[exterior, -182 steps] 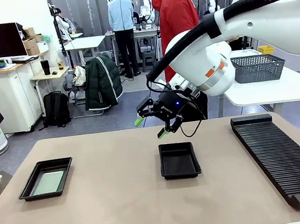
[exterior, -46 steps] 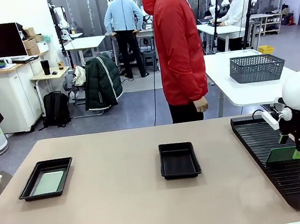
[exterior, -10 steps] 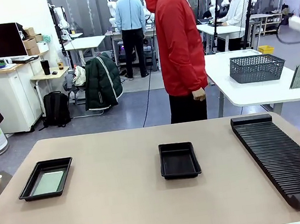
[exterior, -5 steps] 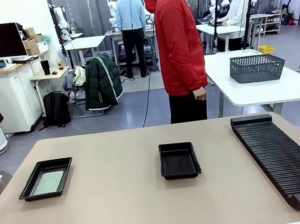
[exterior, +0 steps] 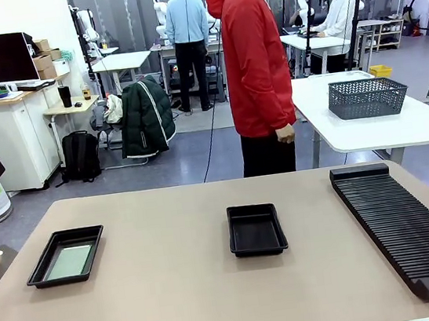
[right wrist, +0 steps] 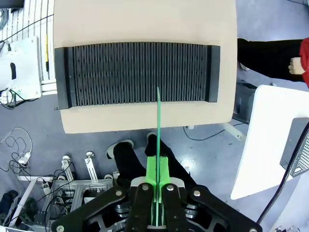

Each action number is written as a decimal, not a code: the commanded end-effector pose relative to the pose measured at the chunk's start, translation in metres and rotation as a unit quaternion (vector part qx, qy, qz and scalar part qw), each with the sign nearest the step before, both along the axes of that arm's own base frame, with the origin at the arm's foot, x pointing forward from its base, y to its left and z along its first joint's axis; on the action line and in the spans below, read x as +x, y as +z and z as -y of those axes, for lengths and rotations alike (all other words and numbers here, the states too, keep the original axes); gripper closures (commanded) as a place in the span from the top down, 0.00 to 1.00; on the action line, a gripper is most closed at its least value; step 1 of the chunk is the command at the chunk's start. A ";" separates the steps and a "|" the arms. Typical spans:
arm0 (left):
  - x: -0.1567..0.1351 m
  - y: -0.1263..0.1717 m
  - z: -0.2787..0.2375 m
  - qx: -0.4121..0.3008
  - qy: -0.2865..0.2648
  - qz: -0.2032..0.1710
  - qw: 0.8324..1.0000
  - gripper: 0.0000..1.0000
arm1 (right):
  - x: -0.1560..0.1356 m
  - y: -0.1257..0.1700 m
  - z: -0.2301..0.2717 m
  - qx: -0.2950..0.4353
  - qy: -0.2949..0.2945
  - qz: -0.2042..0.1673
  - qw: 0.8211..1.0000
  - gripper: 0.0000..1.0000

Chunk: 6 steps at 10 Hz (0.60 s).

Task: Inspect and transfer BCBs to ESD trays.
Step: Pick up the Blank PCB from the PCB Rack and place it in the right ESD tray.

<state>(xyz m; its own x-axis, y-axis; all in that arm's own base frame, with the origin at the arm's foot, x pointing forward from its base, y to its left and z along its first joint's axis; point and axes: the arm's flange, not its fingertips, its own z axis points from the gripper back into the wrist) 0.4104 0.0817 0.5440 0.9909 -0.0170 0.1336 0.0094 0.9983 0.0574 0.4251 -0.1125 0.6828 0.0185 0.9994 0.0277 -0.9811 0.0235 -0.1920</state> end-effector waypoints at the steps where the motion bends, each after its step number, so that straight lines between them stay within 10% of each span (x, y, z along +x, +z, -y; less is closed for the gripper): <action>1: -0.001 -0.001 0.001 0.000 0.001 0.002 1.000 1.00 | -0.005 -0.003 0.000 0.002 -0.002 -0.002 1.000 0.00; 6: -0.001 -0.001 0.001 0.000 0.001 0.002 1.000 1.00 | -0.005 -0.003 0.000 0.002 -0.002 -0.002 1.000 0.00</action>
